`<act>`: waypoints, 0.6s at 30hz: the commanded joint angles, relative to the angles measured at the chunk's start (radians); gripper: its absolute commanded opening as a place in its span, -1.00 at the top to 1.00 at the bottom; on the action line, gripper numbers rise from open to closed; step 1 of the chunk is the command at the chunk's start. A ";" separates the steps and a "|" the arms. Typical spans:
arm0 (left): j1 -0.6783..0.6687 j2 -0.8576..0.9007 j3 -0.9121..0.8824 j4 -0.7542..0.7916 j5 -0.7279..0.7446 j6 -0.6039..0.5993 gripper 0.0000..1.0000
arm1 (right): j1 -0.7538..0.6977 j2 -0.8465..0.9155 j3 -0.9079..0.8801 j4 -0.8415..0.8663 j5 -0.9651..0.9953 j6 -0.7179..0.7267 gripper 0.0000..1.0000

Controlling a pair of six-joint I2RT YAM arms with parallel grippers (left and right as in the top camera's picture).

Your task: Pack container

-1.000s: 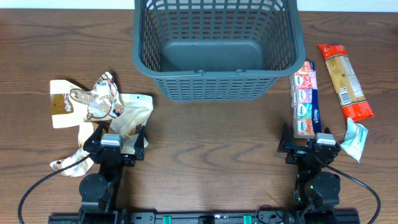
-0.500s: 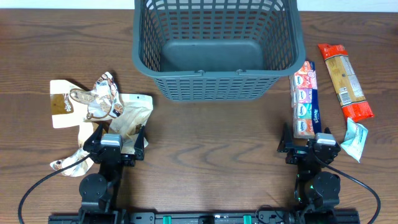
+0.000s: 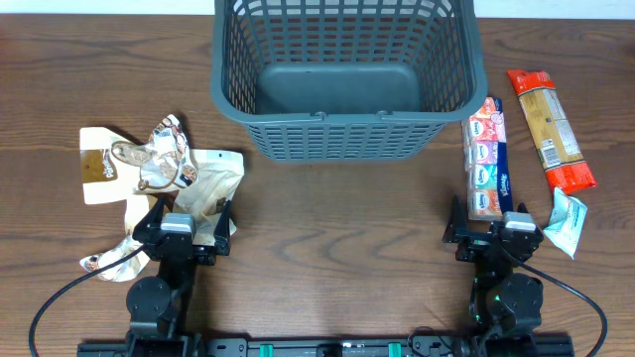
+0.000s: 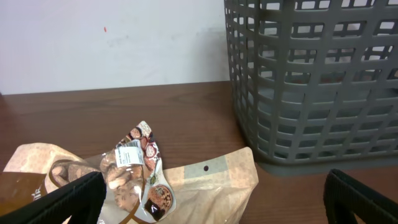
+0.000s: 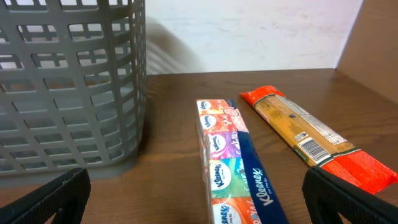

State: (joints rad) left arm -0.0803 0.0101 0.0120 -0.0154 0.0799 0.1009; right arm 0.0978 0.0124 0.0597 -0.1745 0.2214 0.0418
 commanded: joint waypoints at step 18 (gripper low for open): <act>0.003 -0.006 -0.008 -0.043 0.040 -0.010 -0.97 | -0.034 0.116 0.242 0.002 -0.011 0.000 -0.98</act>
State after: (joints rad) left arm -0.0803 0.0101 0.0120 -0.0158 0.0795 0.1009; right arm 0.0883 0.0742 0.1860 -0.1684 0.1986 0.0959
